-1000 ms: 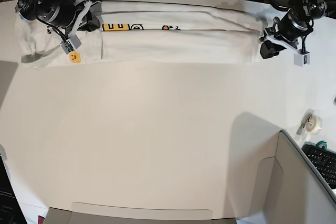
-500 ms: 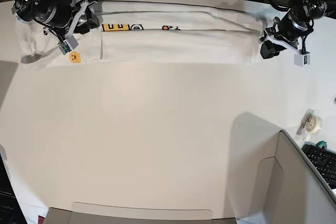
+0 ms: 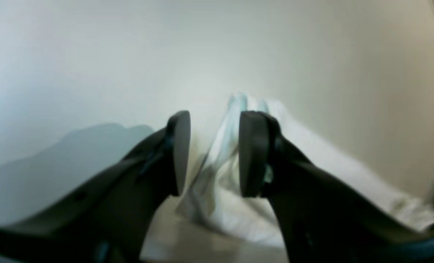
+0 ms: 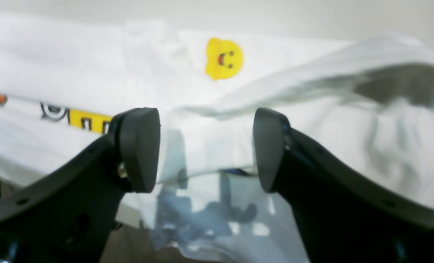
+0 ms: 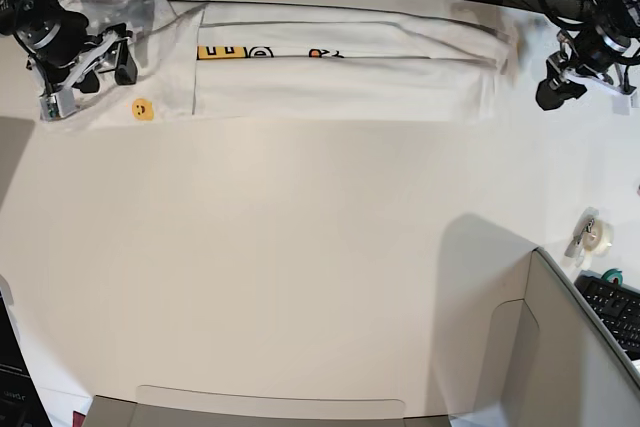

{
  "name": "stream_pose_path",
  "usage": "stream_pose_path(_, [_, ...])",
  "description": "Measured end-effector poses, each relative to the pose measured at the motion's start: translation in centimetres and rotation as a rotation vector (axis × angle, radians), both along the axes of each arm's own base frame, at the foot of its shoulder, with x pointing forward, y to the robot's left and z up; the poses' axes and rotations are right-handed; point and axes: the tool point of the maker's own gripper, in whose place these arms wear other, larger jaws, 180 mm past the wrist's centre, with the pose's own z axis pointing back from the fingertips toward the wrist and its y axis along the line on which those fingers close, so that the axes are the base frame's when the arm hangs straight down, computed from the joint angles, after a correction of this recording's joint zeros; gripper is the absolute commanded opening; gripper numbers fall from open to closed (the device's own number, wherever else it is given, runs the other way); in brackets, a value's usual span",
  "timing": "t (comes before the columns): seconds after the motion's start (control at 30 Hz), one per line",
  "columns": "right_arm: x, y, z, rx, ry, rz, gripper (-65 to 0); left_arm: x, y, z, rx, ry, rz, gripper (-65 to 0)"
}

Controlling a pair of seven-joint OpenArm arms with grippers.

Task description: Layout the t-shirt on the table in an organized manner, then fold the t-shirt properly

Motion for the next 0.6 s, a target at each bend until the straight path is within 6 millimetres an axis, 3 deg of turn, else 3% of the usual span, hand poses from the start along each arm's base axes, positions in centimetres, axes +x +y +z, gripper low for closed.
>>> stream_pose_path(0.1, [0.5, -0.5, 0.6, -0.001, -0.027, -0.016, -25.4, 0.0, -0.2, -1.9, -0.146, 0.011, 0.002, -36.4])
stream_pose_path(0.27, [0.6, -0.5, 0.6, -0.003, -0.027, -0.02, -25.4, -1.1, -3.2, -4.6, -0.219, 0.046, -0.183, -32.8])
stream_pose_path(0.37, [0.6, -0.3, 0.6, 0.002, -0.03, -0.017, -25.4, -0.3, -3.4, -4.1, -0.229, 0.006, -0.19, -29.4])
stream_pose_path(0.6, [0.6, -0.4, 0.6, -0.001, -0.027, -0.019, -25.4, -0.6, -3.4, -4.3, -0.23, 0.014, -0.19, -23.3])
